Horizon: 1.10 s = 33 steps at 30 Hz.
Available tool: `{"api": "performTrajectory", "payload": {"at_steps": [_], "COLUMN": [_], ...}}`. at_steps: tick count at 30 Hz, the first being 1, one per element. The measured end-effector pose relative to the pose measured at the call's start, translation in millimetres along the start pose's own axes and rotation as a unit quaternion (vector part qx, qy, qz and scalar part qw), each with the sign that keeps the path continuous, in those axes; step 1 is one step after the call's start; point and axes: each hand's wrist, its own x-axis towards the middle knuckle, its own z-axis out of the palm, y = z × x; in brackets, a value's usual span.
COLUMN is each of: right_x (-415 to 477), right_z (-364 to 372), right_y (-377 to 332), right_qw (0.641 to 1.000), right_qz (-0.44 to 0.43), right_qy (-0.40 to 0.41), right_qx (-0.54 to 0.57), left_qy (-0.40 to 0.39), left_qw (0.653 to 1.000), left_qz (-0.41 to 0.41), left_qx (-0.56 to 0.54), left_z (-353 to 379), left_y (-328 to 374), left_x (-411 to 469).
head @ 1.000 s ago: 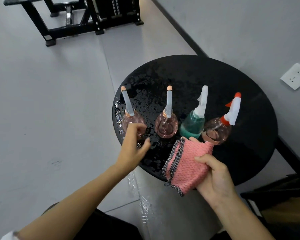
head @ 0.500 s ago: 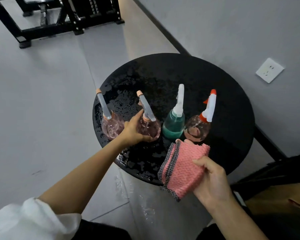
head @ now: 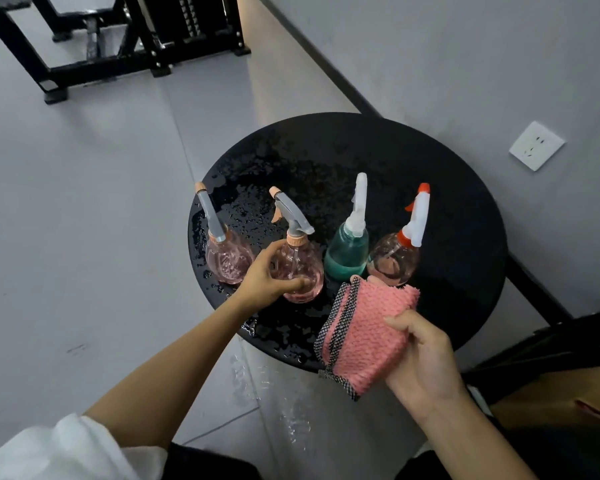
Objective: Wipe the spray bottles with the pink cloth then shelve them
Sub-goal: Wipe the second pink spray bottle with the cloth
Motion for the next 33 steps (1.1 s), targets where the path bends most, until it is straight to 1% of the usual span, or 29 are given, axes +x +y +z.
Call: {"api": "performTrajectory", "payload": {"at_steps": [2,4,7,10,14,16,18,19,20,22,23,24,26,27,29,32,33], "right_x": [-4.3,-6.1,-9.6,-14.8,-27.8,-35.3,-41.1,-45.7,-52.0,-64.8,-69.7,-73.5,-80.0,-82.1,-88.2,-103.6,-109.4], "right_z": [3.9,4.6,3.2,7.6,29.0,46.7,66.1,76.2,86.1,104.5,111.4,117.0,123.6,124.5,124.2,121.6,119.9], "right_y": [-2.8,-3.5,-4.6,-11.7,-33.0,-45.6,-57.8,-64.1,-69.0,-73.9,-73.2,-70.4,-59.7,-54.1,-45.4,-39.1,-37.3], "right_qw": [1.0,1.0,1.0,0.999,0.993,0.979,0.954,0.931,0.897,0.813,0.774,0.741,0.699,0.685,0.672,0.681,0.679], "right_qz": [0.0,-0.006,-0.012,-0.029,-0.101,-0.162,-0.236,-0.283,-0.333,-0.412,-0.43,-0.431,-0.399,-0.383,-0.373,-0.4,-0.417], "right_qy": [-0.002,-0.009,-0.013,-0.016,-0.026,-0.04,-0.043,-0.036,-0.025,-0.011,-0.011,-0.02,-0.042,-0.05,-0.063,-0.09,-0.099], "right_qx": [0.005,0.006,-0.005,-0.017,-0.058,-0.117,-0.182,-0.229,-0.289,-0.41,-0.465,-0.514,-0.592,-0.618,-0.637,-0.607,-0.596], "left_qy": [0.012,0.023,0.025,-0.007,-0.054,-0.066,-0.072,-0.075,-0.074,-0.07,-0.071,-0.069,-0.067,-0.065,-0.071,-0.083,-0.085], "left_qw": [1.0,0.999,0.987,0.964,0.943,0.938,0.94,0.941,0.939,0.937,0.936,0.938,0.937,0.934,0.932,0.927,0.924], "left_qz": [0.001,-0.006,-0.037,-0.056,-0.018,0.001,0.026,0.036,0.046,0.065,0.073,0.082,0.09,0.088,0.087,0.101,0.099], "left_qx": [-0.009,-0.042,-0.152,-0.259,-0.328,-0.34,-0.332,-0.329,-0.331,-0.337,-0.336,-0.329,-0.33,-0.339,-0.346,-0.351,-0.359], "left_z": [1.6,5.2,9.0,7.5,2.7,1.3,1.2,0.9,0.9,2.2,3.3,4.8,7.9,8.8,9.0,6.6,5.8], "left_y": [-1.0,-1.0,6.1,19.5,56.0,79.8,99.6,109.8,120.9,139.1,146.9,154.9,169.0,175.2,184.4,195.5,196.6], "left_x": [-6.1,-12.0,-25.5,-38.7,-60.4,-74.5,-85.6,-92.0,-99.4,-112.3,-118.8,-125.6,-139.5,-146.4,-159.1,-176.9,-180.6]}}
